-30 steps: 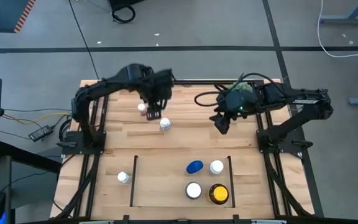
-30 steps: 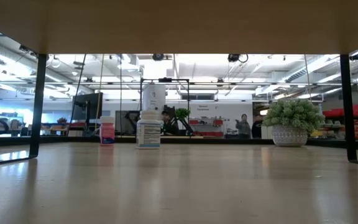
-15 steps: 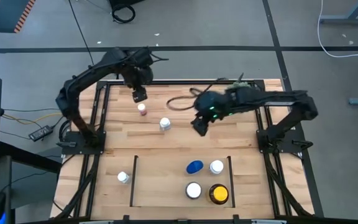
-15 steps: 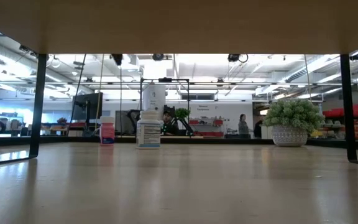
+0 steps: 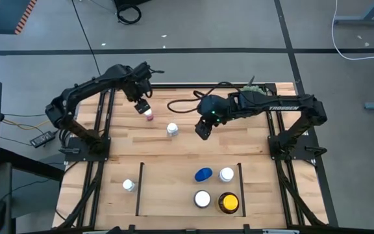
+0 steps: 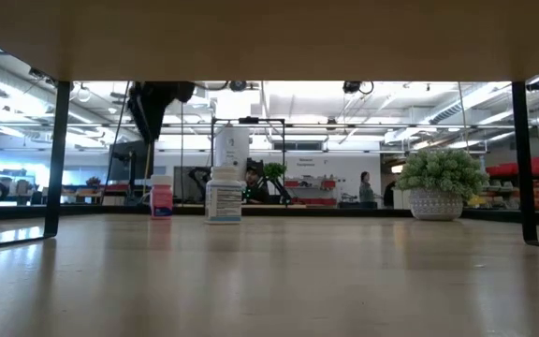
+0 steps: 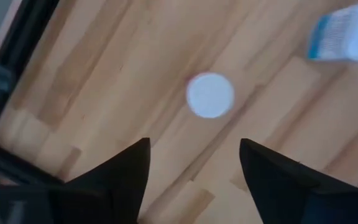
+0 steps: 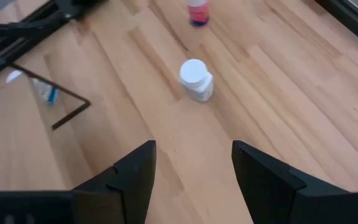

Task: Pick and place medicine bottles onto shelf by color
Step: Put the top white and blue medicine bottle on the shelf

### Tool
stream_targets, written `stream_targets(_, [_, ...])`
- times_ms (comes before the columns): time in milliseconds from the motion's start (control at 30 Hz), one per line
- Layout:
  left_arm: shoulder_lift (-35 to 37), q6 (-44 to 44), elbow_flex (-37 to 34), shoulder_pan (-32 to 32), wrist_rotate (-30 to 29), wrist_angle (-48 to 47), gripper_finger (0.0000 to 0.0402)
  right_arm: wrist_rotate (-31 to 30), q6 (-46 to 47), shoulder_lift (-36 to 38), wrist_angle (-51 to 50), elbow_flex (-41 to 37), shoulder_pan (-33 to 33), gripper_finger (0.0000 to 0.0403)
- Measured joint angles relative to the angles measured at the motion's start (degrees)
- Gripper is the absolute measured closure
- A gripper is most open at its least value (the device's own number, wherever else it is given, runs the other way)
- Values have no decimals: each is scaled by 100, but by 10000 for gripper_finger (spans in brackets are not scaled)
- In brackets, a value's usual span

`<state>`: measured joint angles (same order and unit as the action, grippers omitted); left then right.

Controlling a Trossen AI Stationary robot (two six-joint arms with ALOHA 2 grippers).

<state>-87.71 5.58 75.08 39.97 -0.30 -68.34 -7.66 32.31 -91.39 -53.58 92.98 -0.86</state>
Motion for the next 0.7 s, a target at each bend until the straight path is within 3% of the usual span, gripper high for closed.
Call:
stream_targets(267, [-80, -526, -438, -102, -55, 513, 108, -43, 90, -5, 64, -3, -88, 185])
stream_targets(700, [-386, -762, -353, -547, 163, 775, 110, -41, 223, -5, 64, -3, -90, 185])
